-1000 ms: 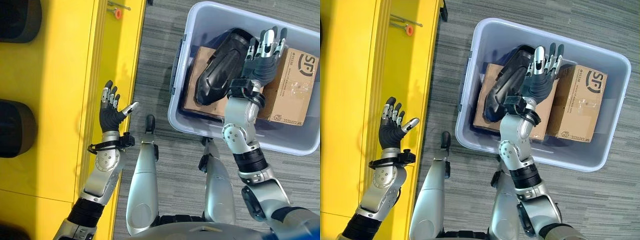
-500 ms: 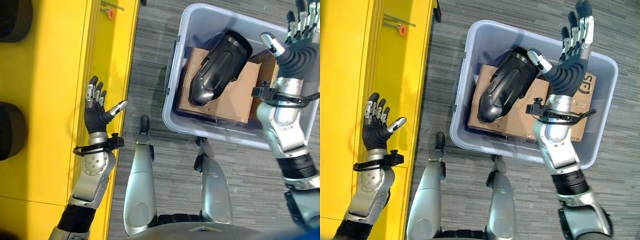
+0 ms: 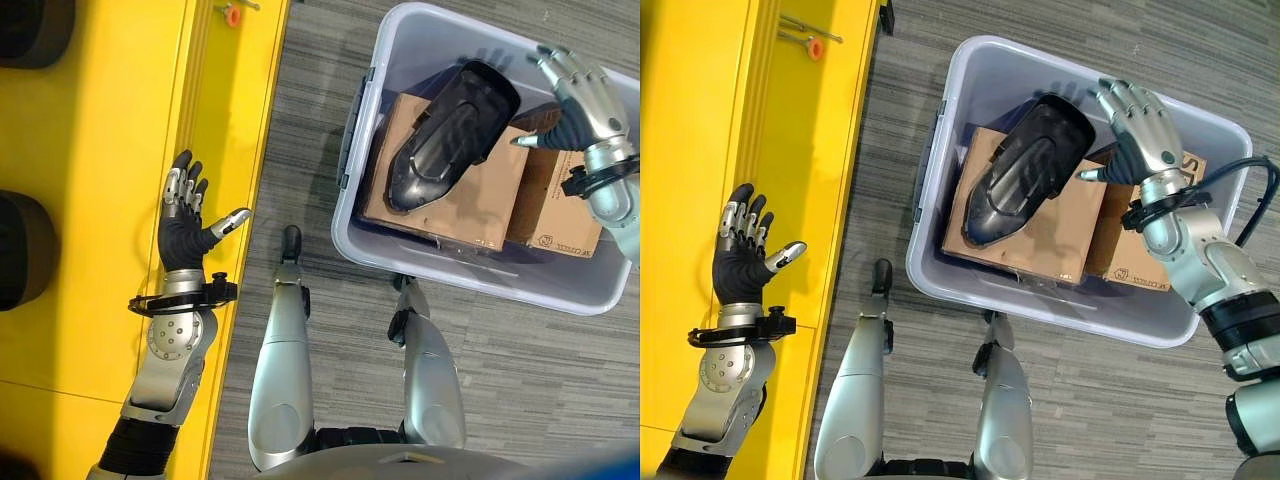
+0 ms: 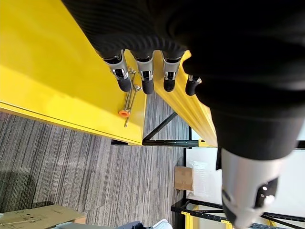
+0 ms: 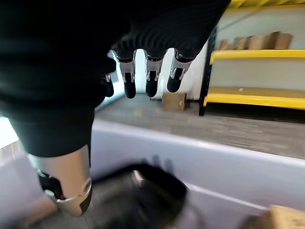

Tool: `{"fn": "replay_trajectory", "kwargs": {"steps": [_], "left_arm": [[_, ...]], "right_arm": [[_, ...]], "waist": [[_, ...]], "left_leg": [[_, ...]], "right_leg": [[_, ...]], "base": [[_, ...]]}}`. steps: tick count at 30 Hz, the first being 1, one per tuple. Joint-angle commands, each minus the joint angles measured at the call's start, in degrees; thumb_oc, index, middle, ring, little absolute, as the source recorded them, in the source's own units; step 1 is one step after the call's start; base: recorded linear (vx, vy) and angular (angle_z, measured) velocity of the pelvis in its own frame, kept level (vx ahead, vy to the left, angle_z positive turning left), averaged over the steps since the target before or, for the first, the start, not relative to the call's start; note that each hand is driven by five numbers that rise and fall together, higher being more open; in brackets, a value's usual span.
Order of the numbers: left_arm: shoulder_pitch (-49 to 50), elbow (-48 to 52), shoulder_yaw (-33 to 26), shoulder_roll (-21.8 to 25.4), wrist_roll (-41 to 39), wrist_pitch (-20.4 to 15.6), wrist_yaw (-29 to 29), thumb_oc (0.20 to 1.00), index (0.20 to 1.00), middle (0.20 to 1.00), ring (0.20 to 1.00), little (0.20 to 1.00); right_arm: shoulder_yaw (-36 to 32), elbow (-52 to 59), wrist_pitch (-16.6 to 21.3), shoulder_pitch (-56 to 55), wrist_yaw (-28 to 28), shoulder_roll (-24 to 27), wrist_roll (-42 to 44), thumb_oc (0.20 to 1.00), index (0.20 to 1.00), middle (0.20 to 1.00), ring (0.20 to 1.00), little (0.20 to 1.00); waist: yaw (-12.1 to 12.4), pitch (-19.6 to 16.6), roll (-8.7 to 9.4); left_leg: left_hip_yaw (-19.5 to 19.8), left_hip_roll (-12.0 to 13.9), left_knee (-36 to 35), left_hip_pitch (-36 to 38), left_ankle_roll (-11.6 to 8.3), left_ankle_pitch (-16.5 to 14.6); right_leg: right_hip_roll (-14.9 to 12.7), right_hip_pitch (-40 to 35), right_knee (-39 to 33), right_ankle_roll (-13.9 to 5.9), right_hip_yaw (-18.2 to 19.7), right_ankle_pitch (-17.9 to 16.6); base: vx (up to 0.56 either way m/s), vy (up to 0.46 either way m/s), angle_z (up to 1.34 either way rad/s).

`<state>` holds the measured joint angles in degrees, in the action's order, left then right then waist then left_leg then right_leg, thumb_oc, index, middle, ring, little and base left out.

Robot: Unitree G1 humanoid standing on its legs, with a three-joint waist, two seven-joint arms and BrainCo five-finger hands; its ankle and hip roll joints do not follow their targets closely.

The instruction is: Move parts from the plastic box to the shelf.

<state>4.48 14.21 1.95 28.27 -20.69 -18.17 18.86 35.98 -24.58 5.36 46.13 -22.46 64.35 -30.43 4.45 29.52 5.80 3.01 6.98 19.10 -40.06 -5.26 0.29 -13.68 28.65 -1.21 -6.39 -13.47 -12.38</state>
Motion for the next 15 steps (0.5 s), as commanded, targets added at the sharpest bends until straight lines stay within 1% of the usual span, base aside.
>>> {"fn": "replay_trajectory", "kwargs": {"steps": [1, 2, 3, 4, 5, 6, 8, 10, 15], "left_arm": [[1.88, 3.77, -0.91, 2.17, 1.99, -3.58, -0.29, 1.000, 1.000, 1.000, 1.000, 1.000], [1.56, 3.69, -0.60, 3.40, 2.46, -3.70, -0.39, 1.000, 1.000, 1.000, 1.000, 1.000], [1.57, 3.61, -0.72, 3.07, 2.49, -3.74, -0.37, 1.000, 1.000, 1.000, 1.000, 1.000], [1.30, 3.46, -0.72, 3.42, 2.61, -3.74, -0.50, 1.000, 1.000, 1.000, 1.000, 1.000], [1.31, 3.41, -0.80, 3.26, 2.62, -3.76, -0.50, 1.000, 1.000, 1.000, 1.000, 1.000], [1.29, 3.25, -0.61, 3.58, 2.57, -3.83, -0.52, 1.000, 1.000, 1.000, 1.000, 1.000], [0.89, 3.28, -0.47, 3.89, 2.59, -3.80, -0.50, 1.000, 1.000, 1.000, 1.000, 1.000], [0.52, 3.38, -0.39, 4.16, 2.56, -3.84, -0.53, 1.000, 1.000, 1.000, 1.000, 1.000], [-0.10, 3.48, -0.16, 3.68, 2.63, -3.89, -0.26, 1.000, 1.000, 1.000, 1.000, 1.000]], "right_arm": [[4.10, -2.56, -1.79, 9.45, -1.58, 5.71, -8.23, 1.000, 1.000, 1.000, 1.000, 1.000], [8.33, -3.53, -2.29, 10.76, -1.46, 7.22, -14.55, 1.000, 1.000, 1.000, 1.000, 1.000], [9.37, -3.97, -2.26, 11.77, -1.61, 7.03, -14.60, 1.000, 1.000, 1.000, 1.000, 1.000], [12.27, -5.54, -2.48, 12.74, -0.77, 7.05, -17.36, 1.000, 1.000, 1.000, 1.000, 1.000], [12.87, -5.83, -2.45, 13.32, -0.86, 6.90, -17.36, 1.000, 1.000, 1.000, 1.000, 1.000], [17.60, -8.66, -2.73, 15.77, -0.84, 6.29, -20.93, 1.000, 1.000, 1.000, 1.000, 1.000], [22.62, -11.61, -3.14, 18.77, -0.76, 5.37, -24.26, 1.000, 1.000, 1.000, 1.000, 1.000], [25.44, -13.62, -3.57, 20.33, 0.00, 4.19, -26.16, 1.000, 1.000, 1.000, 1.000, 1.000], [29.46, -16.33, -4.40, 23.61, 0.49, 1.56, -29.03, 1.000, 1.000, 1.000, 1.000, 1.000]], "waist": [[1.13, 0.28, -2.48], [1.71, 0.28, -2.36], [1.45, 0.28, -2.52], [1.60, 0.28, -2.55], [1.44, 0.28, -2.62], [1.53, 0.28, -2.78], [1.73, 0.28, -3.06], [2.11, 0.28, -3.24], [2.56, 0.28, -3.70]], "left_leg": [[-3.26, -0.39, -8.66, 7.71, 0.68, 0.22], [-3.19, -0.40, -8.70, 7.45, 0.54, 0.29], [-3.23, -0.37, -8.69, 7.44, 0.53, 0.26], [-3.16, -0.39, -8.63, 7.24, 0.47, 0.32], [-3.18, -0.38, -8.61, 7.23, 0.46, 0.30], [-3.05, -0.43, -8.57, 6.99, 0.40, 0.37], [-3.00, -0.49, -8.70, 6.68, 0.29, 0.47], [-2.91, -0.47, -8.76, 6.32, 0.21, 0.57], [-2.79, -0.43, -8.79, 5.55, 0.23, 0.57]], "right_leg": [[-3.24, -2.77, 10.52, -3.93, 1.08, 10.56], [-3.28, -2.50, 10.58, -3.98, 1.09, 10.69], [-3.25, -2.44, 10.63, -3.98, 1.14, 10.71], [-3.33, -2.34, 10.72, -4.00, 1.03, 10.79], [-3.32, -2.31, 10.74, -4.00, 1.05, 10.80], [-3.29, -2.17, 10.78, -4.01, 1.00, 10.92], [-3.28, -1.88, 10.89, -4.03, 0.91, 11.14], [-3.27, -1.53, 10.98, -4.02, 0.77, 11.25], [-3.14, -0.70, 11.29, -3.99, 0.70, 11.45]], "base": [[0.00, 0.000, 0.00], [0.00, 0.000, 0.00], [0.00, 0.000, 0.00], [0.00, 0.000, 0.00], [0.00, 0.000, 0.00], [0.00, 0.000, 0.00], [0.00, -0.017, 0.00], [0.00, -0.015, 0.01], [0.00, 0.000, 0.00]]}}
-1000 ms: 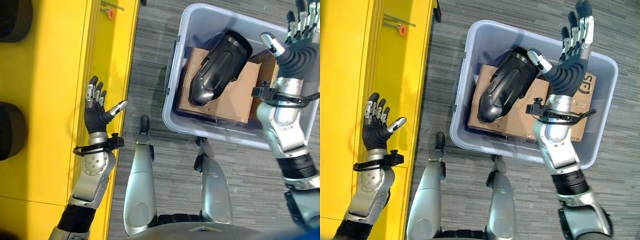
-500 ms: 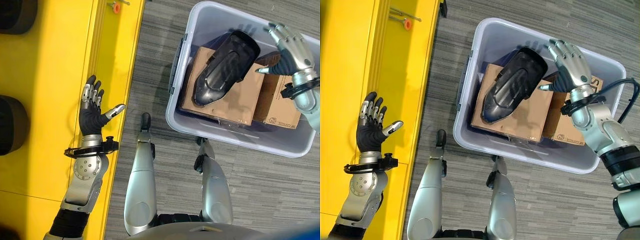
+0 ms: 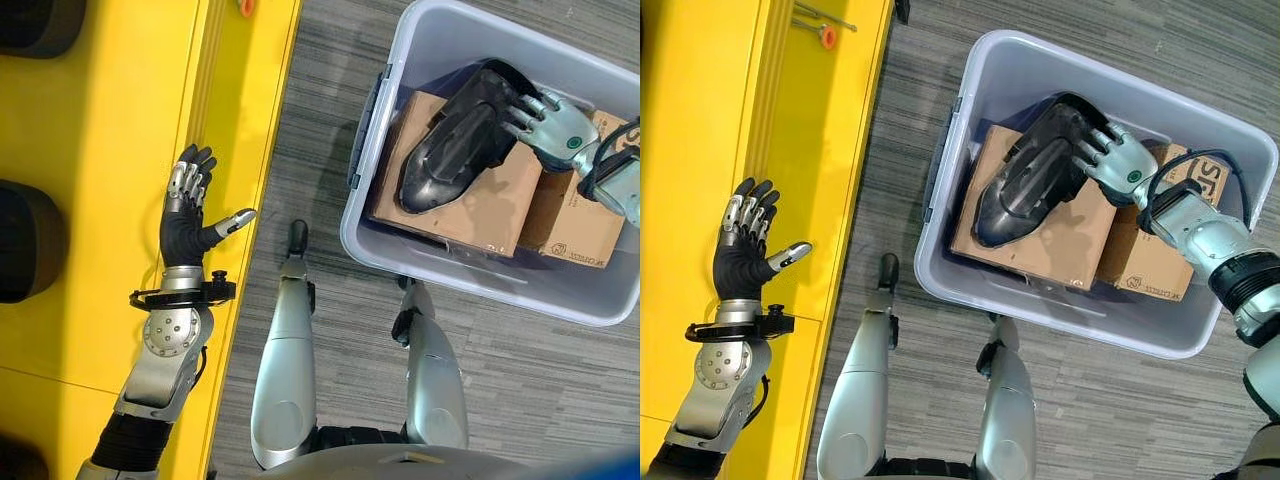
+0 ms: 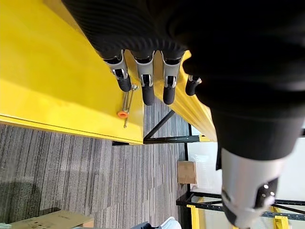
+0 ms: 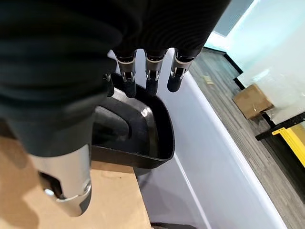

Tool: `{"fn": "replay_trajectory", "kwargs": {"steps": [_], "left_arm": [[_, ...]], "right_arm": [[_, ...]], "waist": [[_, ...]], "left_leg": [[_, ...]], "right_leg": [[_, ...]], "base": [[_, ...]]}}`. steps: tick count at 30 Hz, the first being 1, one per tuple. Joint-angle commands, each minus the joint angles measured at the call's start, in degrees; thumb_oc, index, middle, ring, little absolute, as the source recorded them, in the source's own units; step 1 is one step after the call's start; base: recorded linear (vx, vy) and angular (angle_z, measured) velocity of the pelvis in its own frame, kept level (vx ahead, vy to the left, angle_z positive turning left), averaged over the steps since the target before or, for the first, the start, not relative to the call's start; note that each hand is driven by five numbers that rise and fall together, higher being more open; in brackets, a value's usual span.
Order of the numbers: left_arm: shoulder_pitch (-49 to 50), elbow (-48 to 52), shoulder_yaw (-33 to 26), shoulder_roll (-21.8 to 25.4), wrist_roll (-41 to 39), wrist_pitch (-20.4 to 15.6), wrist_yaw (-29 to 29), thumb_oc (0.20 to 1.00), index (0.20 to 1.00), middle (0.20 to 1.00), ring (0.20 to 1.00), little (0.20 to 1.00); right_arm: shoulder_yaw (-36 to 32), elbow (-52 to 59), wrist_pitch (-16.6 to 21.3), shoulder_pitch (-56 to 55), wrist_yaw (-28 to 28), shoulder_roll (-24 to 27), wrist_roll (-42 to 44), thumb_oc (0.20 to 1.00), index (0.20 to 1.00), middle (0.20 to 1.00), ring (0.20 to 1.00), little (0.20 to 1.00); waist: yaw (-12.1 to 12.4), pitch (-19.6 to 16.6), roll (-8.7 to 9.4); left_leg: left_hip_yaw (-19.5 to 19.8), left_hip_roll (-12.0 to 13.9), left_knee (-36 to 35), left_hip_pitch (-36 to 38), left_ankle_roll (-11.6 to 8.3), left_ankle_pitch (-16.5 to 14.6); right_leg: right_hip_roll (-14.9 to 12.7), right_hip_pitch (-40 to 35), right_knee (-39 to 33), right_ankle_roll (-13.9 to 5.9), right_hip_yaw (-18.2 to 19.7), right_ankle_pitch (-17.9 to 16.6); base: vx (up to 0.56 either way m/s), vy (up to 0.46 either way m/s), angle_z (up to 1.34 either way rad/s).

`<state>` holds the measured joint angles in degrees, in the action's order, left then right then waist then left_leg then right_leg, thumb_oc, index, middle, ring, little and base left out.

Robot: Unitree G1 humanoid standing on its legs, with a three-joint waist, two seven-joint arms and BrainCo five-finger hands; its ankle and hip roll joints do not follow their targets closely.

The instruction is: Move parts from the plastic box to the shelf.

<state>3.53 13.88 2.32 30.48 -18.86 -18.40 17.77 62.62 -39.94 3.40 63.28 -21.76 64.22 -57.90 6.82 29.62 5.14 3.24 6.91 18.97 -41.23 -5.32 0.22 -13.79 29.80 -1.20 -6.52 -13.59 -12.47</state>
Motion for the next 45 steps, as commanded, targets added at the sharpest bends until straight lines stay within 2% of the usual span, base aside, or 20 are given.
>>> {"fn": "replay_trajectory", "kwargs": {"steps": [1, 28, 35, 45], "left_arm": [[0.80, 3.80, -0.48, 1.31, 0.83, -3.63, 0.92, 1.000, 1.000, 1.000, 1.000, 1.000], [1.23, 5.06, -1.73, 0.18, 1.05, -3.92, 1.71, 1.000, 1.000, 1.000, 1.000, 1.000], [1.39, 5.05, -1.97, 0.14, 1.11, -4.12, 2.22, 1.000, 1.000, 1.000, 1.000, 1.000], [3.70, 5.51, -2.57, -0.20, 0.91, -4.42, 3.18, 1.000, 1.000, 1.000, 1.000, 1.000]], "right_arm": [[3.20, -1.38, -2.72, 6.74, -0.19, 1.43, -1.94, 1.000, 1.000, 1.000, 1.000, 1.000], [11.85, -1.65, -4.72, 20.88, -1.39, 1.41, -2.15, 1.000, 1.000, 1.000, 1.000, 1.000], [11.28, -2.64, -5.22, 19.08, -1.26, 0.05, -2.56, 1.000, 1.000, 1.000, 1.000, 1.000], [10.57, -9.83, -7.04, 16.16, -1.59, -1.73, -2.35, 1.000, 1.000, 1.000, 1.000, 1.000]], "waist": [[0.32, 0.17, -3.05], [1.19, 0.17, -1.80], [1.48, 0.17, -2.39], [1.82, 0.17, -4.03]], "left_leg": [[-2.96, -0.34, -8.66, 6.61, 0.31, 0.63], [-1.76, -0.51, -8.10, 3.84, 0.52, 0.13], [-1.51, -0.73, -7.57, 2.01, 0.61, 0.04], [-1.05, -0.97, -6.43, -4.36, 0.69, 0.32]], "right_leg": [[-3.03, -1.69, 11.39, -3.84, 0.77, 11.59], [-2.76, -0.42, 11.78, -3.65, -0.05, 12.24], [-2.82, 1.40, 12.65, -3.41, -0.08, 12.72], [-2.58, 8.71, 14.47, -3.05, 0.58, 13.05]], "base": [[0.00, 0.000, 0.00], [0.00, -0.002, 0.01], [0.00, 0.000, 0.00], [0.00, 0.000, 0.00]]}}
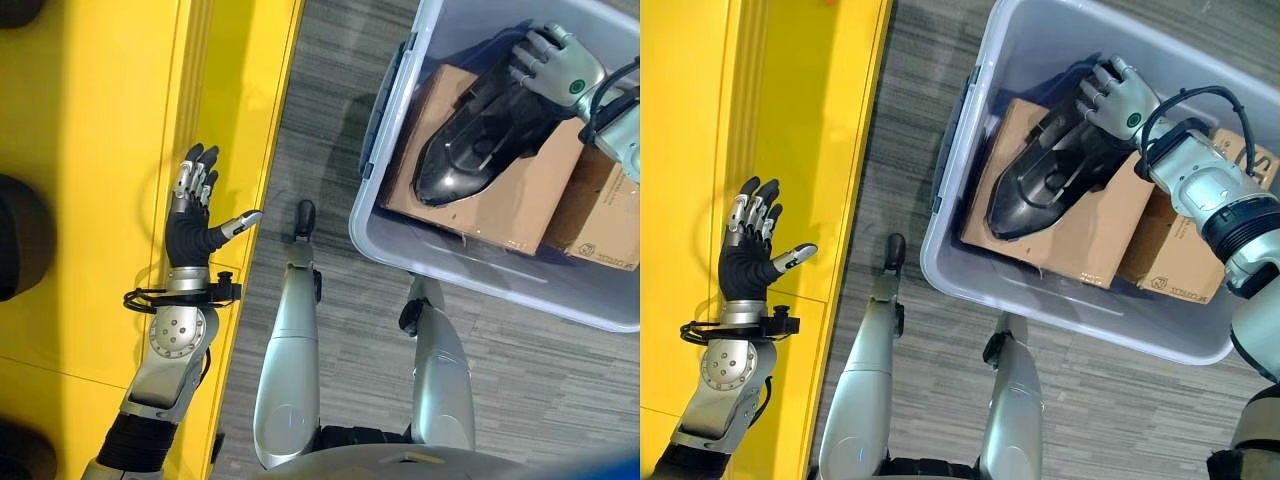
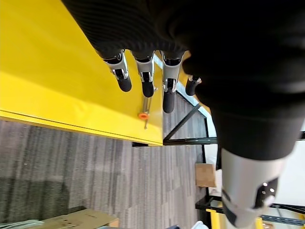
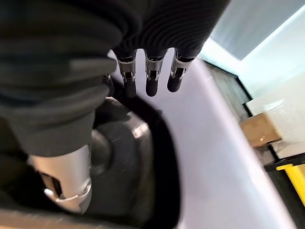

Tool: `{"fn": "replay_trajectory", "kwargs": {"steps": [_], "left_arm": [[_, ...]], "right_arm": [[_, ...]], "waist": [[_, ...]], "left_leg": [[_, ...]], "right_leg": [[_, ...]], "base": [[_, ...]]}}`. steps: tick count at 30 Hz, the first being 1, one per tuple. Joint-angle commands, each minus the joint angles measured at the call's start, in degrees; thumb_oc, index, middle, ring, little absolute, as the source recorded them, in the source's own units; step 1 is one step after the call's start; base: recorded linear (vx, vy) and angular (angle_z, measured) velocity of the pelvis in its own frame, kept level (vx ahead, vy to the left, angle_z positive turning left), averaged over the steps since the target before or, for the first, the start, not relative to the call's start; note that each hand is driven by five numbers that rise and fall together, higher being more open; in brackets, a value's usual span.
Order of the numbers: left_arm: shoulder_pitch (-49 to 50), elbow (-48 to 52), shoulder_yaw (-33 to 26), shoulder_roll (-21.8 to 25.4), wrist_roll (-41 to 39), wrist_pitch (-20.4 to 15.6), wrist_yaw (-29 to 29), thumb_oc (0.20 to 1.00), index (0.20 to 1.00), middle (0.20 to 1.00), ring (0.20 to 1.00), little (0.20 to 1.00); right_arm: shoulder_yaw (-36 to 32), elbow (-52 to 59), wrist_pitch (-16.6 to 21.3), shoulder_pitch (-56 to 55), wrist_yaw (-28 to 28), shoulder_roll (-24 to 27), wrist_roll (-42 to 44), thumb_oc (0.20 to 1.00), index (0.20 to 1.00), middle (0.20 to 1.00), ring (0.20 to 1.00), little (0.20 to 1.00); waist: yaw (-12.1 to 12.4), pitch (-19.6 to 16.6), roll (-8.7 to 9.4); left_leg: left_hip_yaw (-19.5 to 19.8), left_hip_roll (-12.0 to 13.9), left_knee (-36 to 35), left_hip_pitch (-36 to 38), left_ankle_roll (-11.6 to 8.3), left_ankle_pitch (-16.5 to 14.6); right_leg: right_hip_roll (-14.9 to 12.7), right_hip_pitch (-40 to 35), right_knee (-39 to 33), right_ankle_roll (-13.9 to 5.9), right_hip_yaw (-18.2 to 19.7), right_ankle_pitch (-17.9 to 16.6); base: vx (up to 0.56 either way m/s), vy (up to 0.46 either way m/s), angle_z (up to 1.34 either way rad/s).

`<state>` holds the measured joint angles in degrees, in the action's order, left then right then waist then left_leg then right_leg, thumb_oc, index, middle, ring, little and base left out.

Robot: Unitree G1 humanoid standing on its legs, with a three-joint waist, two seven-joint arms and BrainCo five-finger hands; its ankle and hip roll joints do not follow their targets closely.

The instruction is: Move parts from the plastic box to the shelf.

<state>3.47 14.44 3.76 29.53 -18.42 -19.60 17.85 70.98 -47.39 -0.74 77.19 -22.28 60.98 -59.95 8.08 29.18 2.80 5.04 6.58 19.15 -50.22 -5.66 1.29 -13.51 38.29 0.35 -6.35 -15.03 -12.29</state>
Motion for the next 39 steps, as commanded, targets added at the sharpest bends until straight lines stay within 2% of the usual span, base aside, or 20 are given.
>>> {"fn": "replay_trajectory", "kwargs": {"steps": [1, 5, 6, 13, 18, 22, 24, 26, 32, 39], "left_arm": [[3.74, 4.93, -4.00, 0.61, 0.51, -3.30, 3.47, 1.000, 1.000, 1.000, 1.000, 1.000], [3.57, 4.98, -4.02, 0.57, 0.59, -3.49, 3.85, 1.000, 1.000, 1.000, 1.000, 1.000], [3.72, 4.90, -3.93, 0.41, 0.57, -3.56, 4.08, 1.000, 1.000, 1.000, 1.000, 1.000], [4.01, 4.89, -3.80, -0.23, -0.08, -4.17, 4.51, 1.000, 1.000, 1.000, 1.000, 1.000], [3.64, 4.61, -3.81, -0.91, -0.17, -4.09, 4.41, 1.000, 1.000, 1.000, 1.000, 1.000], [2.33, 4.02, -3.07, -1.81, 0.87, -4.02, 5.96, 1.000, 1.000, 1.000, 1.000, 1.000], [1.27, 3.62, -2.38, -2.26, 1.51, -3.47, 7.01, 1.000, 1.000, 1.000, 1.000, 1.000], [0.81, 3.24, -1.51, -2.53, 1.87, -2.94, 7.59, 1.000, 1.000, 1.000, 1.000, 1.000], [1.65, 3.08, -1.41, -2.95, 2.92, -2.15, 8.72, 1.000, 1.000, 1.000, 1.000, 1.000], [2.72, 2.93, -2.51, -3.20, 3.99, -1.76, 9.99, 1.000, 1.000, 1.000, 1.000, 1.000]], "right_arm": [[1.73, -3.52, -3.39, 1.74, -1.10, 0.97, -0.17, 1.000, 1.000, 1.000, 1.000, 1.000], [1.32, -4.44, -3.76, 1.11, -1.21, 0.02, -0.31, 1.000, 1.000, 1.000, 1.000, 1.000], [1.20, -5.92, -4.04, 0.56, -1.25, -1.00, -0.09, 1.000, 1.000, 1.000, 1.000, 1.000], [1.38, -7.83, -4.55, 0.65, -1.09, -3.47, -0.50, 1.000, 1.000, 1.000, 1.000, 1.000], [-0.22, -7.05, -3.46, -0.72, 0.00, -4.68, 1.54, 1.000, 1.000, 1.000, 1.000, 1.000], [-9.35, -8.06, -6.33, -5.20, -4.78, -6.88, 8.67, 1.000, 1.000, 1.000, 1.000, 1.000], [-19.07, -8.43, -6.69, -9.27, -6.89, -11.24, 16.88, 1.000, 1.000, 1.000, 1.000, 1.000], [-24.40, -8.77, -6.45, -12.19, -9.58, -14.33, 22.76, 1.000, 1.000, 1.000, 1.000, 1.000], [-31.21, -7.25, -4.40, -19.91, -10.82, -20.18, 29.89, 1.000, 1.000, 1.000, 1.000, 1.000], [-37.24, -2.17, -2.77, -28.34, -12.05, -22.37, 33.48, 1.000, 1.000, 1.000, 1.000, 1.000]], "waist": [[0.46, 0.62, -2.05], [0.50, 0.62, -2.33], [0.59, 0.62, -2.49], [1.10, 0.62, -3.07], [1.02, 0.62, -2.87], [0.60, 0.62, -2.89], [0.35, 0.62, -2.53], [0.02, 0.62, -2.18], [-0.73, 0.62, -1.27], [-1.63, 0.62, -0.21]], "left_leg": [[-2.83, -0.66, -6.44, 3.53, 1.08, -0.78], [-2.70, -0.59, -5.75, 1.55, 1.14, -0.83], [-2.32, -0.56, -5.16, 1.65, 0.84, -2.35], [-2.08, -0.54, -4.32, -0.78, 0.99, -2.66], [-1.97, -0.51, -4.74, -1.00, 1.01, -2.35], [-1.98, -0.68, -4.39, -1.30, 1.25, -2.54], [-2.04, -0.76, -3.67, -1.82, 1.39, -2.81], [-2.07, -0.81, -3.38, -2.20, 1.53, -3.09], [-1.79, -0.97, -3.23, -2.82, 1.64, -3.32], [-1.51, -1.15, -3.33, -2.71, 1.83, -3.49]], "right_leg": [[-2.80, 1.51, 13.20, -3.15, 2.15, 12.99], [-2.77, 3.63, 14.07, -3.05, 2.26, 13.23], [-2.62, 3.87, 14.96, -3.39, 2.86, 14.54], [-2.62, 6.52, 16.21, -3.27, 2.92, 15.11], [-2.65, 6.83, 16.21, -3.35, 2.76, 14.93], [-2.67, 6.79, 16.17, -3.36, 2.59, 14.69], [-2.68, 6.80, 16.14, -3.30, 2.56, 14.43], [-2.67, 6.62, 15.96, -3.32, 2.33, 14.22], [-2.67, 5.83, 15.11, -3.44, 1.49, 13.87], [-2.85, 4.88, 14.41, -3.68, 1.06, 13.57]], "base": [[0.01, 0.008, -0.04], [0.02, -0.006, -0.03], [0.06, -0.028, 0.01], [0.01, -0.003, 0.00], [0.00, 0.000, 0.00], [0.00, 0.008, 0.01], [0.00, 0.035, 0.01], [0.00, 0.044, -0.01], [0.01, 0.020, 0.03], [0.00, 0.002, 0.01]]}}
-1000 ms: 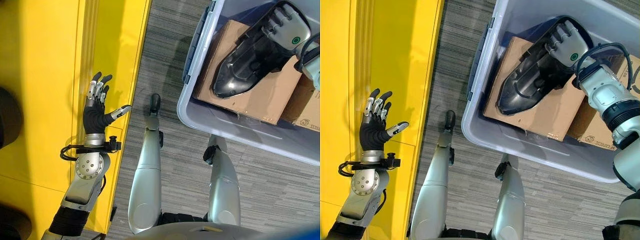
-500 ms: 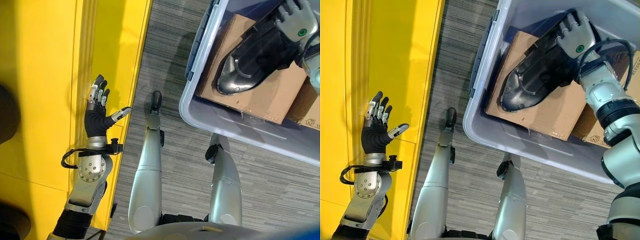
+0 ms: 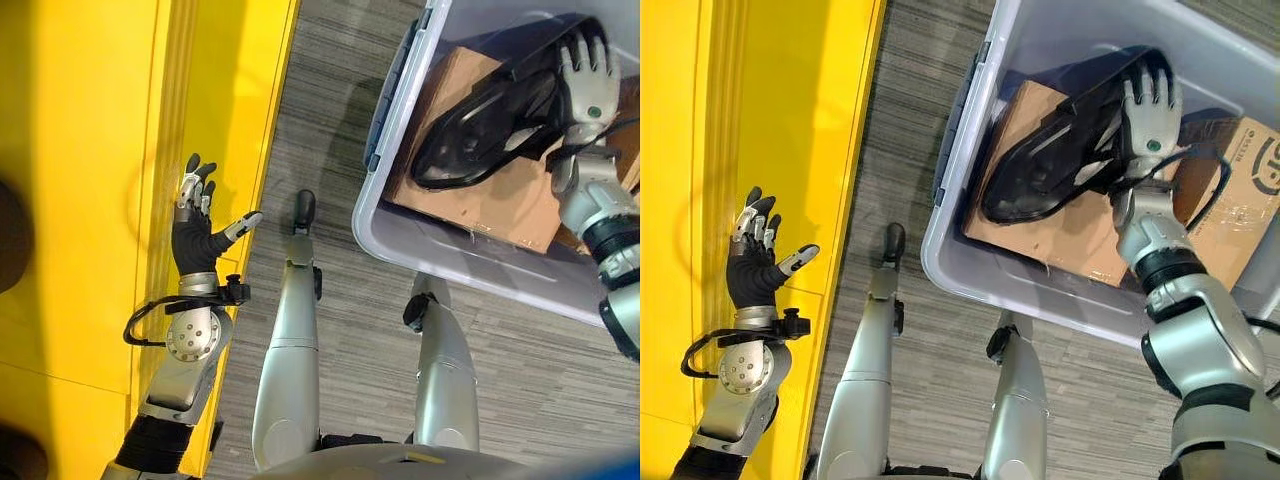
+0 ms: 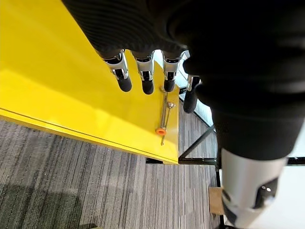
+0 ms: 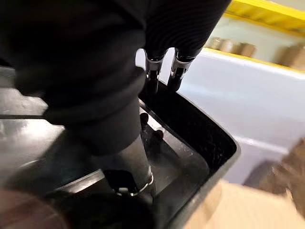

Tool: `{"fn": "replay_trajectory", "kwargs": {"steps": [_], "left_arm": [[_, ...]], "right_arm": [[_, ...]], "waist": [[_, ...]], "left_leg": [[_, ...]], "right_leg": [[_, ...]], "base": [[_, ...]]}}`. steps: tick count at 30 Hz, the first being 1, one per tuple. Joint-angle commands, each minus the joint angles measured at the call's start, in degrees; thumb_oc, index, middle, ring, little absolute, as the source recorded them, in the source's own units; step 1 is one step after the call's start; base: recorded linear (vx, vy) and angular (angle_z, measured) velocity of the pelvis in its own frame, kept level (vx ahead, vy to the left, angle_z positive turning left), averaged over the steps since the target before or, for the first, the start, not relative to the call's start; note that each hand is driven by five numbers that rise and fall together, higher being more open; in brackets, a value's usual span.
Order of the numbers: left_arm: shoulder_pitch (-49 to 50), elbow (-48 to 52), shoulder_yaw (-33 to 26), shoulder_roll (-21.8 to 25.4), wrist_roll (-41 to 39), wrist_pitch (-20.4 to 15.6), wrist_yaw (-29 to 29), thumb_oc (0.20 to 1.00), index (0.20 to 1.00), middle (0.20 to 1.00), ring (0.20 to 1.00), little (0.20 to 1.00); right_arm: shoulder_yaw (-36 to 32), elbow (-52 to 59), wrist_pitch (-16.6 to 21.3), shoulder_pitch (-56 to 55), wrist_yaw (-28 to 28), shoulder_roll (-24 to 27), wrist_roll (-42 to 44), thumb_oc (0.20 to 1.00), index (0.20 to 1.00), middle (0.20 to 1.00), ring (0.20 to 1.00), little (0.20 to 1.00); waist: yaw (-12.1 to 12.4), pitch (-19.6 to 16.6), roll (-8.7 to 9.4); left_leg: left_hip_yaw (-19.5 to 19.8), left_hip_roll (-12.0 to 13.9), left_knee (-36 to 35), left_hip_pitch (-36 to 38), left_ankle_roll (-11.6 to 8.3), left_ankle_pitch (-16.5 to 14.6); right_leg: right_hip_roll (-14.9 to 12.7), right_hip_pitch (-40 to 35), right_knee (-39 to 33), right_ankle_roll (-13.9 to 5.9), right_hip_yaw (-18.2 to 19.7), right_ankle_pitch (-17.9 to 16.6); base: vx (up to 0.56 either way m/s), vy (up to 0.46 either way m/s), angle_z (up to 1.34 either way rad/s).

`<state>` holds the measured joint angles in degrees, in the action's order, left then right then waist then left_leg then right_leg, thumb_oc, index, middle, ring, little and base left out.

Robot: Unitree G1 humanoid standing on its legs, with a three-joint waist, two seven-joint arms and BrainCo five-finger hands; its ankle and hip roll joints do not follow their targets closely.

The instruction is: Move parts from the plastic box to the shelf.

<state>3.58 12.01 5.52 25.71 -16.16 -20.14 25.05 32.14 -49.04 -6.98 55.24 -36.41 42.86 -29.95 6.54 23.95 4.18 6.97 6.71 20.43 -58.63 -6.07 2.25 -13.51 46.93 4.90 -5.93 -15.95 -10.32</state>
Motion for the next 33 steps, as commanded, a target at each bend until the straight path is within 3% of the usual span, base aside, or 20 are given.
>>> {"fn": "replay_trajectory", "kwargs": {"steps": [1, 13, 22, 26, 33], "left_arm": [[2.95, 5.36, -4.62, 0.52, 1.95, -1.12, 3.07, 1.000, 1.000, 1.000, 1.000, 1.000], [4.37, 5.46, -6.61, -0.25, 2.26, -1.06, 4.01, 1.000, 1.000, 1.000, 1.000, 1.000], [4.41, 5.32, -8.32, -0.07, 3.14, -0.30, 4.80, 1.000, 1.000, 1.000, 1.000, 1.000], [3.97, 4.96, -8.60, -0.05, 2.83, -0.05, 4.82, 1.000, 1.000, 1.000, 1.000, 1.000], [2.33, 3.34, -8.17, -0.28, 0.84, 0.91, 4.61, 1.000, 1.000, 1.000, 1.000, 1.000]], "right_arm": [[0.14, 1.43, 3.64, -9.07, 1.67, -4.46, 3.44, 1.000, 1.000, 1.000, 1.000, 1.000], [-11.72, 11.86, 5.57, -24.09, -0.61, -4.57, 7.63, 1.000, 1.000, 1.000, 1.000, 1.000], [-19.52, 21.20, 7.43, -34.82, -0.74, -7.36, 10.60, 1.000, 1.000, 1.000, 1.000, 1.000], [-21.31, 20.28, 8.36, -35.65, -0.89, -9.51, 14.29, 1.000, 1.000, 1.000, 1.000, 1.000], [-23.17, 19.62, 12.56, -33.48, -0.20, -15.28, 28.72, 1.000, 1.000, 1.000, 1.000, 1.000]], "waist": [[-0.40, 5.84, -1.35], [-2.17, 5.84, 0.44], [-3.38, 5.84, 1.80], [-3.58, 5.84, 2.17], [-3.33, 5.84, 2.39]], "left_leg": [[-3.44, -1.29, -4.61, 5.79, 2.28, -4.50], [-3.74, -1.64, -4.79, 7.23, 2.69, -4.77], [-4.36, -1.39, -5.22, 10.61, 3.12, -5.15], [-4.71, -1.27, -5.49, 12.78, 3.27, -5.33], [-5.46, -1.17, -5.74, 17.41, 3.42, -5.58]], "right_leg": [[-2.95, -4.07, 9.68, -4.14, 1.82, 11.59], [-3.01, -6.18, 8.86, -4.52, 1.69, 11.05], [-2.87, -9.01, 8.42, -4.73, 1.97, 10.83], [-2.76, -10.92, 8.06, -4.78, 2.12, 10.53], [-2.75, -14.72, 8.12, -4.82, 2.52, 10.15]], "base": [[0.01, 0.014, 0.03], [0.00, 0.001, 0.01], [0.00, 0.000, 0.01], [0.00, 0.000, 0.00], [0.00, -0.002, -0.03]]}}
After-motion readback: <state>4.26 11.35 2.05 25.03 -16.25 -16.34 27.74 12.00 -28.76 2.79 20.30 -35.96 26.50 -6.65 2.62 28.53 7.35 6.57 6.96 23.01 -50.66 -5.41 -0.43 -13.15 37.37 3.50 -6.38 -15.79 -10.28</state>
